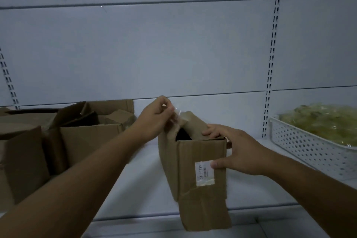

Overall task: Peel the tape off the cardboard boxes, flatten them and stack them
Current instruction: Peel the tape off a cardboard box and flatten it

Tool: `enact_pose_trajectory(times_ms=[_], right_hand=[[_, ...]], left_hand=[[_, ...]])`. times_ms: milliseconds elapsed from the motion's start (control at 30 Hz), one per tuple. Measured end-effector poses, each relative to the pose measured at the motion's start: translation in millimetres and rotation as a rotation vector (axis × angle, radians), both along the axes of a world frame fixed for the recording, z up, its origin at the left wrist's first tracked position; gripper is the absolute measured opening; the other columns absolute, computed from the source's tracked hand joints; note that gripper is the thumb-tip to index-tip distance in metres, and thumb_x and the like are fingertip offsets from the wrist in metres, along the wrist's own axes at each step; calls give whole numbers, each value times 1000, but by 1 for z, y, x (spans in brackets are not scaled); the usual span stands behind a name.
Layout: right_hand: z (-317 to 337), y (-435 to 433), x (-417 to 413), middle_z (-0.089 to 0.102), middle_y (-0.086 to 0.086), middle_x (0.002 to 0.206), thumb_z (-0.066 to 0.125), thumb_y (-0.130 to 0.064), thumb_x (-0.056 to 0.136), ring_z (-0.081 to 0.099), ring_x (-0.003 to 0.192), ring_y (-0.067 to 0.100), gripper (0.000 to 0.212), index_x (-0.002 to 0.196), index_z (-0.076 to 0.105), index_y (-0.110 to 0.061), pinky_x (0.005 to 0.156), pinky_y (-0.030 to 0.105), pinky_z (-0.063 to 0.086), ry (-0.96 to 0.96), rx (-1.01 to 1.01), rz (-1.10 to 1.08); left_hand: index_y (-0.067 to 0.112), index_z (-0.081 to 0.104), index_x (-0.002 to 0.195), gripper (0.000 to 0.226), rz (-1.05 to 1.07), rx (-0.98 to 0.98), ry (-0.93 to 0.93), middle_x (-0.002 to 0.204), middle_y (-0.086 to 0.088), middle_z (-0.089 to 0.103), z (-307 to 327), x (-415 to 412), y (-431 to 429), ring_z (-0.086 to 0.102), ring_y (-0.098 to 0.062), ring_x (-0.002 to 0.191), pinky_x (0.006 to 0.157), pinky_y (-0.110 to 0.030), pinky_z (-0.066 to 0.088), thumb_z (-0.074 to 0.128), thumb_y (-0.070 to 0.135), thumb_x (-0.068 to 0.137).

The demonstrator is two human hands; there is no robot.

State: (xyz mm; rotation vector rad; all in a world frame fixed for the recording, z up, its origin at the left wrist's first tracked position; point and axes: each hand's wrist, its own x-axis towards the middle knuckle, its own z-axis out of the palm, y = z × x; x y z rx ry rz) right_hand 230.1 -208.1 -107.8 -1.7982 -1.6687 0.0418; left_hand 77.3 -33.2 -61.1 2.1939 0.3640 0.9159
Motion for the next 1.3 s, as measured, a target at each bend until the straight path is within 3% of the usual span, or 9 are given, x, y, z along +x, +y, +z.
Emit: enact_pose_trajectory(times_ms=[133, 233, 333, 467, 767, 967, 1100, 1200, 1300], right_hand=[[22, -12, 14, 36, -22, 139, 74, -25, 77, 33, 128, -1, 45, 114, 52, -38, 102, 10, 23, -190, -140, -81], [34, -16, 8, 40, -12, 145, 59, -34, 88, 36, 131, 6, 33, 120, 56, -31, 101, 21, 28, -64, -121, -163], [34, -8, -15, 58, -7, 114, 43, -59, 87, 55, 101, 8, 46, 113, 60, -26, 84, 25, 44, 182, -128, -192], [25, -2, -15, 37, -9, 130, 58, -61, 77, 41, 119, 13, 68, 135, 41, -29, 91, 28, 40, 333, -202, -179], [19, 3, -9, 33, -13, 138, 61, -39, 85, 31, 129, 11, 56, 136, 43, -31, 106, 30, 29, 455, -142, -128], [8, 5, -3, 38, -11, 132, 53, -27, 92, 27, 129, 14, 41, 132, 46, -31, 102, 28, 24, 343, -55, -163], [8, 0, 9, 42, -8, 129, 50, -29, 90, 32, 127, 14, 32, 122, 54, -32, 101, 22, 22, 314, -38, -124], [12, -6, 12, 43, -10, 129, 39, -36, 75, 36, 123, 7, 40, 111, 55, -41, 97, 9, 24, 273, -65, -67], [13, -6, 11, 41, -10, 129, 36, -35, 75, 35, 125, 9, 38, 107, 52, -46, 102, 15, 25, 206, -90, -59]], left_hand=[[35, 48, 73, 28, 122, 483, 288, 70, 15, 56, -12, 13, -22, 53, -8, 71, 65, -29, 36, 36, 41, 98], [33, 48, 57, 42, 194, 415, 250, 56, 12, 49, -16, 21, -29, 47, -4, 58, 59, -27, 29, 38, 47, 95], [26, 53, 54, 45, 282, 439, 272, 52, 7, 49, -15, 27, -40, 46, -6, 53, 53, -26, 28, 42, 47, 93], [22, 58, 56, 48, 307, 489, 310, 54, 4, 54, -14, 26, -46, 51, -10, 53, 50, -25, 34, 41, 47, 94], [4, 69, 78, 37, 56, -211, 218, 64, -3, 68, -2, 29, -15, 57, -9, 56, 52, -17, 45, 48, 28, 96], [5, 60, 87, 22, 7, -809, -288, 93, -19, 70, 5, 26, -10, 70, -25, 83, 78, -35, 57, 39, 1, 95], [12, 45, 89, 21, -105, -1075, -500, 59, -6, 54, 11, 15, -8, 56, -17, 43, 54, -35, 57, 28, 0, 96], [13, 49, 93, 18, 134, -713, -351, 52, 1, 41, 20, 0, -4, 33, -9, 39, 37, -17, 31, 32, 6, 97], [16, 63, 100, 17, 105, -124, -48, 80, 1, 61, 19, -7, -22, 55, -12, 67, 62, -25, 47, 55, 28, 92]])
